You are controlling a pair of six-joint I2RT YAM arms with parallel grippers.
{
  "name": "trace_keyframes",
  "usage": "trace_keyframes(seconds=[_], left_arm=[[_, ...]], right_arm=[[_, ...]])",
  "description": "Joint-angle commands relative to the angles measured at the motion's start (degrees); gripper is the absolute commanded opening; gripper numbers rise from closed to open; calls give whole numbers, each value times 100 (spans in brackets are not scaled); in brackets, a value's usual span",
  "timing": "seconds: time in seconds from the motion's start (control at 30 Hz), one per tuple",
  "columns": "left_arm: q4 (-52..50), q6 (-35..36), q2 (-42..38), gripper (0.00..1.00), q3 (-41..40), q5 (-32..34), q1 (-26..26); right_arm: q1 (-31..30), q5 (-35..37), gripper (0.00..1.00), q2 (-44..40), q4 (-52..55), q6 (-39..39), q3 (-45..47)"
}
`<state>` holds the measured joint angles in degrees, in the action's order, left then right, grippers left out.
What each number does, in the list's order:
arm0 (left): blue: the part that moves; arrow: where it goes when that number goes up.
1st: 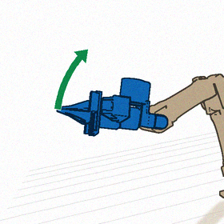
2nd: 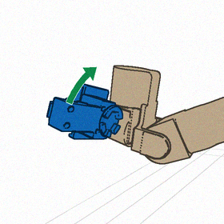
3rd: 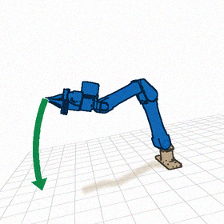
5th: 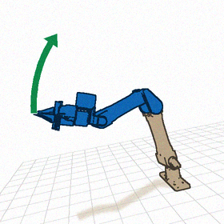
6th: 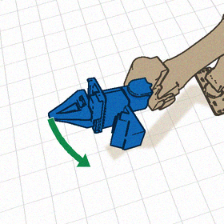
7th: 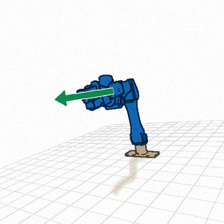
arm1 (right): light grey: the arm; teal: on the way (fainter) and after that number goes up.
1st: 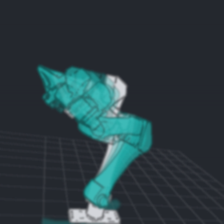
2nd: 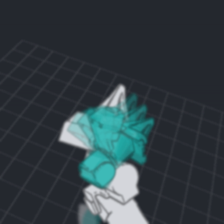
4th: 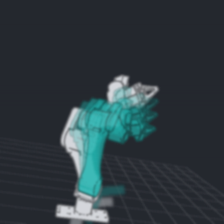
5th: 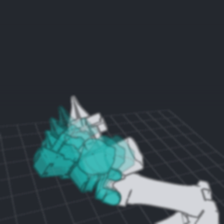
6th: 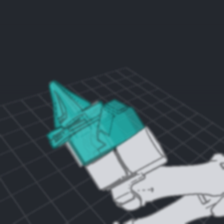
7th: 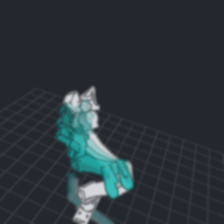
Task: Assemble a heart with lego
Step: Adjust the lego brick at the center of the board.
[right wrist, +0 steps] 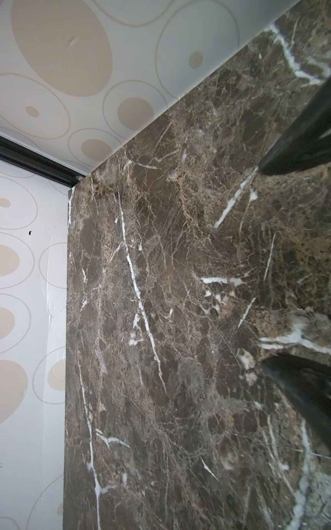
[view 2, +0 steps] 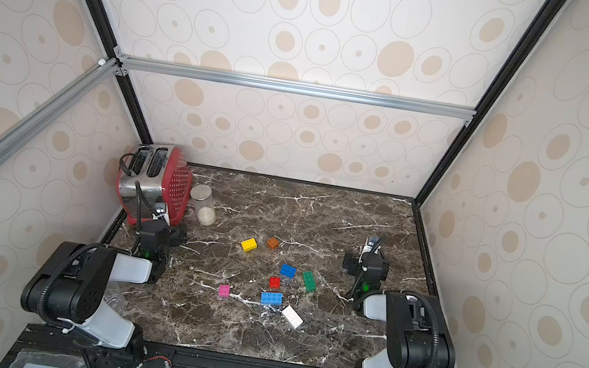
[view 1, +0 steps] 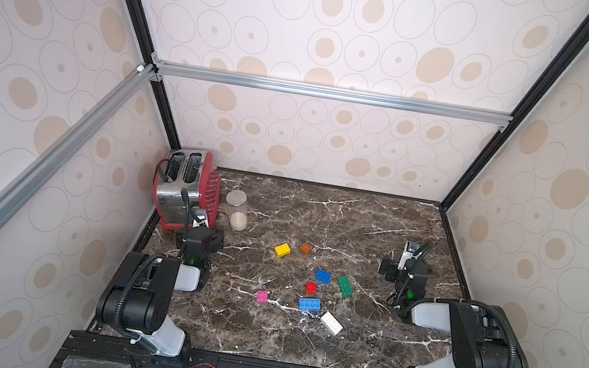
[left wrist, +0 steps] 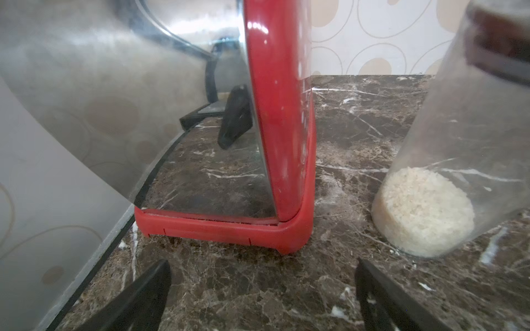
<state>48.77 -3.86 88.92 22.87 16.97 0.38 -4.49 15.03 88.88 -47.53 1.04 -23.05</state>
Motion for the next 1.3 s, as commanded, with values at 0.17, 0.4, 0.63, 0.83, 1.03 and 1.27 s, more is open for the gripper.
trace_keyframes(seconds=[0.17,0.4,0.63,0.83,1.03,1.27], left_arm=[[61,-9,-60,99,94,-18,-38],[53,-19,-64,99,98,-18,-38],[43,-19,-51,99,108,-18,-38],[26,-18,-56,99,114,-18,-38],[-1430,-133,-737,99,616,183,-38],[-5734,-1731,-1383,99,2519,-653,128]], right_arm=[[10,39,100,-80,13,35,-30],[10,37,100,-81,15,39,-33],[9,36,100,-72,14,39,-40],[10,35,100,-77,15,45,-34],[10,-418,99,-846,1365,-154,-477],[1,-1386,100,-1559,3280,671,-1507]])
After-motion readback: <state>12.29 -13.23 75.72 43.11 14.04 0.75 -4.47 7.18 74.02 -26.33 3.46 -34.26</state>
